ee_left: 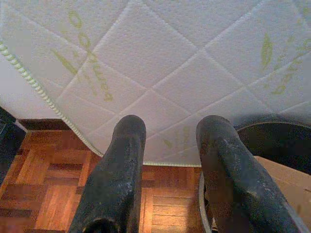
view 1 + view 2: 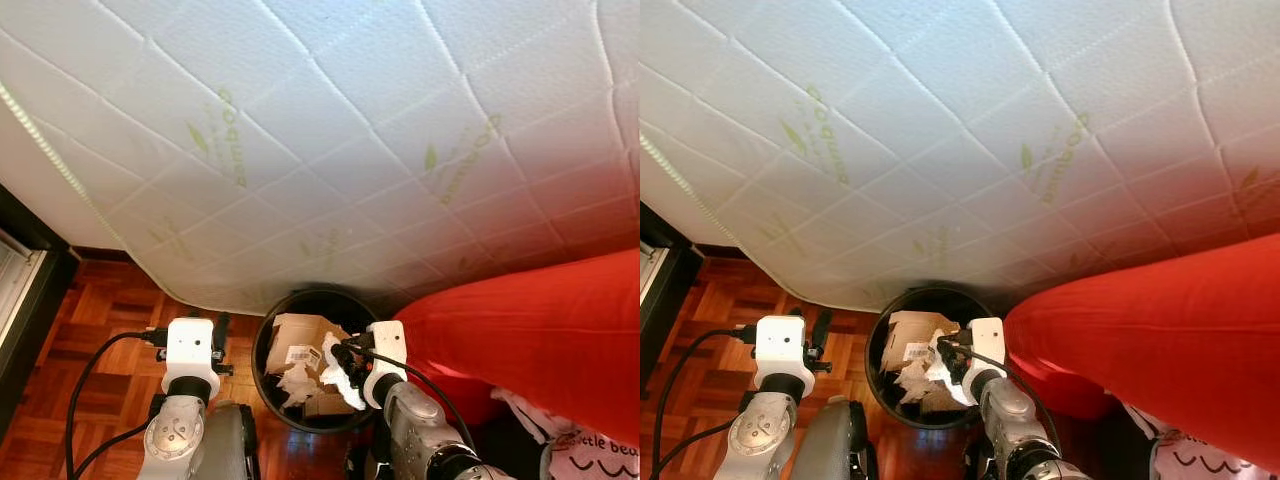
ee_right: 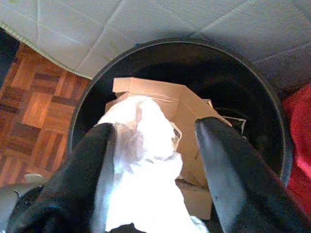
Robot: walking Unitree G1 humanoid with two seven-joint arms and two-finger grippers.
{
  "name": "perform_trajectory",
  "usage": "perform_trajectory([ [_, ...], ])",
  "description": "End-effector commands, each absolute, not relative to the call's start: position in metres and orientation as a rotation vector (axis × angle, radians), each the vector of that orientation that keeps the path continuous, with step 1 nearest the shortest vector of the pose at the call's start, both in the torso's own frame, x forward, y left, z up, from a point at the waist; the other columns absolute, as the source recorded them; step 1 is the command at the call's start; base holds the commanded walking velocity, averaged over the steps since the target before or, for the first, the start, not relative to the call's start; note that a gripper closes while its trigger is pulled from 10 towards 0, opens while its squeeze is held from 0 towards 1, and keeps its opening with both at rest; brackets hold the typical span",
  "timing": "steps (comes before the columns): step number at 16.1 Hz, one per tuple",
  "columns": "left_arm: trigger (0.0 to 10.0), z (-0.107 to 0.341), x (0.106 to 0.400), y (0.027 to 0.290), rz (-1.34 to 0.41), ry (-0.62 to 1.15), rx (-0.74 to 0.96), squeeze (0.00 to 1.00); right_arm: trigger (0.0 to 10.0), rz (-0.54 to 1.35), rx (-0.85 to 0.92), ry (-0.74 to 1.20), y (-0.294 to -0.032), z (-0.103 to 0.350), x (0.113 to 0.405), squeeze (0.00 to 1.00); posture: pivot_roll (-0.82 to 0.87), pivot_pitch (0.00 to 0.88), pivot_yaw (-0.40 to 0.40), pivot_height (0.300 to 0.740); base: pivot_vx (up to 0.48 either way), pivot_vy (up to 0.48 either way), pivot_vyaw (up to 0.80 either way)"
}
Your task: Clean up the room
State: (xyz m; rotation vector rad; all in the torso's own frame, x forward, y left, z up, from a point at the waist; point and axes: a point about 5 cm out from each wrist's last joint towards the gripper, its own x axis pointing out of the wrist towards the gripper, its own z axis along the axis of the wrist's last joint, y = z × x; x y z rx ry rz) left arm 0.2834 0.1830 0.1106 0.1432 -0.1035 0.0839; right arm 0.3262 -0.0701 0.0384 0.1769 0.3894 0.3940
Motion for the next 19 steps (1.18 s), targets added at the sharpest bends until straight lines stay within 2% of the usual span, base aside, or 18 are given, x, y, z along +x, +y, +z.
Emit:
perform_trajectory([
  [1,10.0,0.0981,0.2777,0.1827,0.082,-0.051,0.144,0.00,10.0,0.393,0.158,0.431,-0.0720,0.0270,0.3176,1.00,0.18,0.439,-0.090,0.615,0.000,0.000,0.00],
  [9,10.0,0.0984,0.2782,0.1822,0.082,-0.053,0.149,0.00,10.0,0.395,0.063,0.475,-0.0744,0.0244,0.3179,1.00,0.18,0.439,-0.091,0.615,0.000,0.000,0.00],
  [11,10.0,0.0985,0.2783,0.1821,0.082,-0.053,0.150,0.00,10.0,0.387,-0.060,0.517,-0.0778,0.0222,0.3188,1.00,0.18,0.440,-0.091,0.615,0.000,0.000,0.00],
  [13,10.0,0.0984,0.2784,0.1821,0.081,-0.053,0.151,0.00,10.0,0.388,-0.069,0.519,-0.0780,0.0221,0.3189,1.00,0.18,0.439,-0.092,0.615,0.000,0.000,0.00],
  [14,10.0,0.0984,0.2785,0.1821,0.082,-0.053,0.152,0.00,10.0,0.394,-0.079,0.526,-0.0779,0.0218,0.3188,0.19,0.18,0.439,-0.093,0.615,0.000,0.000,0.00],
  [15,10.0,0.0984,0.2785,0.1820,0.082,-0.053,0.153,0.00,10.0,0.396,-0.083,0.529,-0.0779,0.0217,0.3188,0.00,0.18,0.439,-0.093,0.615,0.000,0.000,0.00],
  [19,10.0,0.0987,0.2785,0.1815,0.083,-0.053,0.158,0.00,10.0,0.423,-0.125,0.589,-0.0784,0.0185,0.3172,0.00,0.18,0.440,-0.092,0.615,0.000,0.000,0.00],
])
